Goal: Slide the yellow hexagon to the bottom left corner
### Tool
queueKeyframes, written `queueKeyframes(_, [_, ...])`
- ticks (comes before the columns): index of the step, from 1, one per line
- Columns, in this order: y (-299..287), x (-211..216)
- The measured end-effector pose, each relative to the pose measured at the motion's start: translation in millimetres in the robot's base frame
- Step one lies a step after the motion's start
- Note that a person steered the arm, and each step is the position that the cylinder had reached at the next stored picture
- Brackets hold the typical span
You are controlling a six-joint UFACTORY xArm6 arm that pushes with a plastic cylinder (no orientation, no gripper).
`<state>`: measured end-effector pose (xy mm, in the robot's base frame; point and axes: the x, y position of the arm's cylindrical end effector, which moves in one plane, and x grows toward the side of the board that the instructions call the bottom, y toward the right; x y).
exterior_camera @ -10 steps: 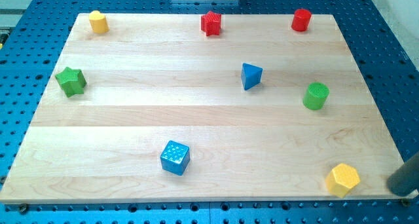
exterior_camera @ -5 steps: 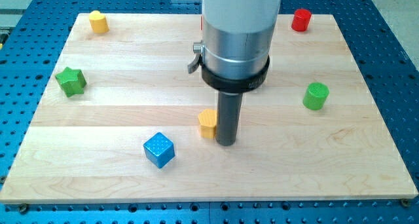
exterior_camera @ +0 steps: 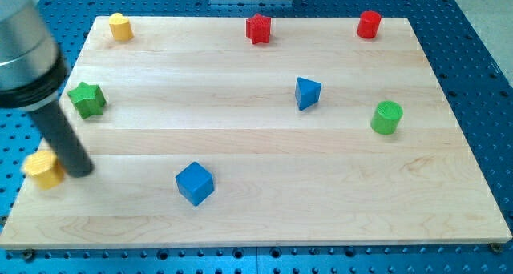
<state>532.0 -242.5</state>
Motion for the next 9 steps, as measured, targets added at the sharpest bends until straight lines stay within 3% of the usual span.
queueKeyframes(1, [23.0,-62.4])
queueKeyframes(2, [-59.8,-72.5])
queueKeyframes(4, [-62.1,-59.4])
queueKeyframes(6, [-62.1,-6.6])
queueKeyframes(7, [-24.7,6.3])
queueKeyframes(8, [-4.9,-21.9])
queueKeyframes(9, [62.7,-92.4])
